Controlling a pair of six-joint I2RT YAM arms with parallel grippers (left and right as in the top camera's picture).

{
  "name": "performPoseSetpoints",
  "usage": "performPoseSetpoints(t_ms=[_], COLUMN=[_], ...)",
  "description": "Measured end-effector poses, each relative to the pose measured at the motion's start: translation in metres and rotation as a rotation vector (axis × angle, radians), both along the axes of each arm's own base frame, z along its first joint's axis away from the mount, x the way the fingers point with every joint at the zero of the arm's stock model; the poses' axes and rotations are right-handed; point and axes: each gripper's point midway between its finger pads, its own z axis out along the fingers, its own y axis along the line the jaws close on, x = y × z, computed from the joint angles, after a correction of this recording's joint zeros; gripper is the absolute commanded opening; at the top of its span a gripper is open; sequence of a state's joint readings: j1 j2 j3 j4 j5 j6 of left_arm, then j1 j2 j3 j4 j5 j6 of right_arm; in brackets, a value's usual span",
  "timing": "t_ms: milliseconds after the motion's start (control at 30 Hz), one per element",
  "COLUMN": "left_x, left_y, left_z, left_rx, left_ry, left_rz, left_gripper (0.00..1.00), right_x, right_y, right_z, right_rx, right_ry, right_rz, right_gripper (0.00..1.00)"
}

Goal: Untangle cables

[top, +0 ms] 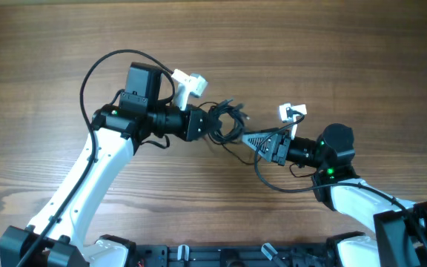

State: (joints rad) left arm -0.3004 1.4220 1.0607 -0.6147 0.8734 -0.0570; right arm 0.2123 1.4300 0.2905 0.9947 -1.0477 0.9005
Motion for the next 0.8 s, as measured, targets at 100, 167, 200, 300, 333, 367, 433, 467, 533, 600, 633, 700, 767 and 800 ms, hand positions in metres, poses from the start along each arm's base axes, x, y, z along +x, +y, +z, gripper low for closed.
performPoseSetpoints(t_ms=[100, 167, 200, 300, 333, 367, 433, 467, 533, 600, 633, 700, 767, 800], left_x=[0.004, 0.006, 0.007, 0.008, 0.009, 0.011, 0.019, 0.023, 0.027, 0.033, 0.035, 0.040, 0.047, 0.050], left_y=[-0.003, -0.007, -0.008, -0.014, -0.014, -0.013, -0.007, -0.003, 0.002, 0.009, 0.010, 0.012, 0.012, 0.010], left_z=[0.001, -0.002, -0.004, -0.007, -0.009, -0.011, -0.018, -0.021, -0.024, -0.027, -0.028, -0.026, -0.022, -0.019], left_rx=[-0.002, 0.019, 0.031, 0.060, 0.073, 0.088, 0.130, 0.147, 0.161, 0.175, 0.176, 0.166, 0.142, 0.130], left_ry=[0.031, 0.057, 0.067, 0.071, 0.079, 0.086, 0.127, 0.150, 0.173, 0.203, 0.212, 0.219, 0.207, 0.200], left_rz=[0.043, 0.081, 0.101, 0.134, 0.154, 0.178, 0.283, 0.342, 0.403, 0.483, 0.507, 0.553, 0.579, 0.583], left_gripper=[0.04, 0.04, 0.04, 0.04, 0.04, 0.04, 0.04, 0.04, 0.04, 0.04, 0.04, 0.04, 0.04, 0.04], right_x=[-0.001, -0.004, -0.005, -0.008, -0.011, -0.013, -0.016, -0.016, -0.014, -0.007, -0.004, 0.007, 0.012, 0.015], right_y=[0.000, 0.001, 0.002, 0.003, 0.004, 0.004, 0.005, 0.005, 0.004, 0.003, 0.001, -0.004, -0.010, -0.012], right_z=[0.000, 0.002, 0.002, 0.007, 0.011, 0.015, 0.017, 0.016, 0.014, 0.008, 0.004, -0.016, -0.035, -0.039], right_rx=[0.002, 0.004, 0.005, 0.015, 0.022, 0.027, 0.031, 0.031, 0.027, 0.022, 0.018, -0.004, -0.028, -0.033], right_ry=[0.000, -0.009, -0.008, -0.041, -0.067, -0.089, -0.103, -0.099, -0.083, -0.030, 0.012, 0.158, 0.281, 0.305], right_rz=[0.009, 0.024, 0.032, 0.055, 0.071, 0.084, 0.104, 0.103, 0.092, 0.048, 0.026, -0.065, -0.137, -0.165], right_gripper=[0.06, 0.05, 0.05, 0.04, 0.04, 0.04, 0.04, 0.04, 0.05, 0.05, 0.06, 0.32, 0.56, 0.70])
